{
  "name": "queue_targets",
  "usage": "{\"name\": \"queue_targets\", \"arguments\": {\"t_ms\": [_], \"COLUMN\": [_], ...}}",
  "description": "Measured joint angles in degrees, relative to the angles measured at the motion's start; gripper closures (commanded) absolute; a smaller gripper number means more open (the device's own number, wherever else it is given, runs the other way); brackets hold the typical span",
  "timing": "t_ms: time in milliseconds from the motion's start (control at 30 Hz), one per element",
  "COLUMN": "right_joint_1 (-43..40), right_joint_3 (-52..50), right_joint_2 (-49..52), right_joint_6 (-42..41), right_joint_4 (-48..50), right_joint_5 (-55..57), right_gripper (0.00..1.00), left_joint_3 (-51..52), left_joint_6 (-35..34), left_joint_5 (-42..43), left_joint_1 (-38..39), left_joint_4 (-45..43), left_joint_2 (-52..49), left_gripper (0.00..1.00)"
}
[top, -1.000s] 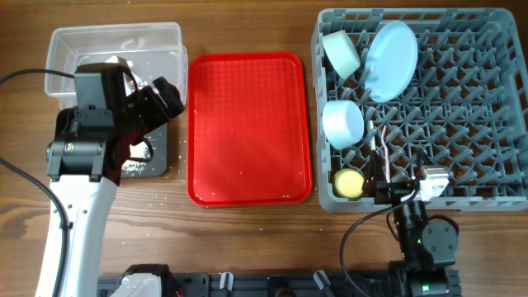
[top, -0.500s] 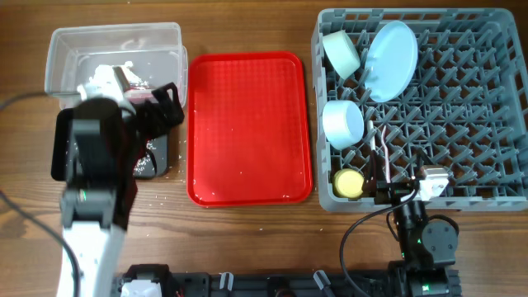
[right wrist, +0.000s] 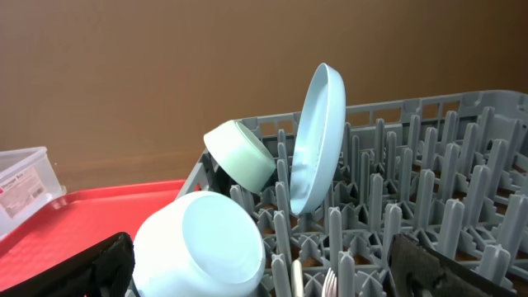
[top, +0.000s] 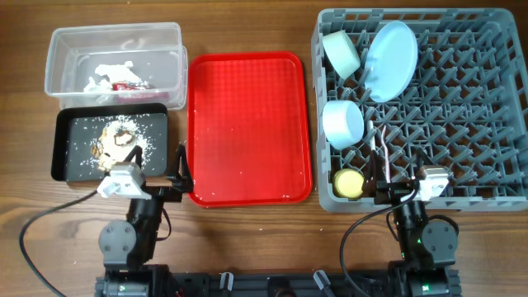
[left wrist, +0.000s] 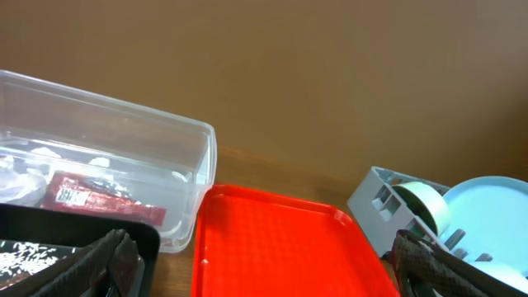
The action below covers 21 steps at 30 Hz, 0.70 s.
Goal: Sort waste into correct bins and load items into the dishwasher rack
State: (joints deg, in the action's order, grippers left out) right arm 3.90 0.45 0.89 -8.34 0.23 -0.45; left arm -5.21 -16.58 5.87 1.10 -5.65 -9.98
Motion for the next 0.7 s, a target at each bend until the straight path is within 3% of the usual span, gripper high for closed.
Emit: {"name": "queue_targets", "arguments": {"t_ms": [300, 700], "right_joint_1": [0.00, 0.00], "right_joint_3": [0.00, 0.00], "right_joint_2": [0.00, 0.00], "right_joint_6": [0.00, 0.00], "right_joint_4": [-0.02, -0.02], "right_joint_5": [0.00, 0.02], "right_gripper": [0.00, 0.00], "left_joint_3": [4.24, 4.52], "left_joint_6": [0.02, 0.02], "left_joint_5": [0.00, -0.02], "left_joint_1": [-2.10, -2.36], "left_joint_4": [0.44, 9.46], "left_joint_2": [8.66, 9.22], "left_gripper": [0.00, 0.00]}}
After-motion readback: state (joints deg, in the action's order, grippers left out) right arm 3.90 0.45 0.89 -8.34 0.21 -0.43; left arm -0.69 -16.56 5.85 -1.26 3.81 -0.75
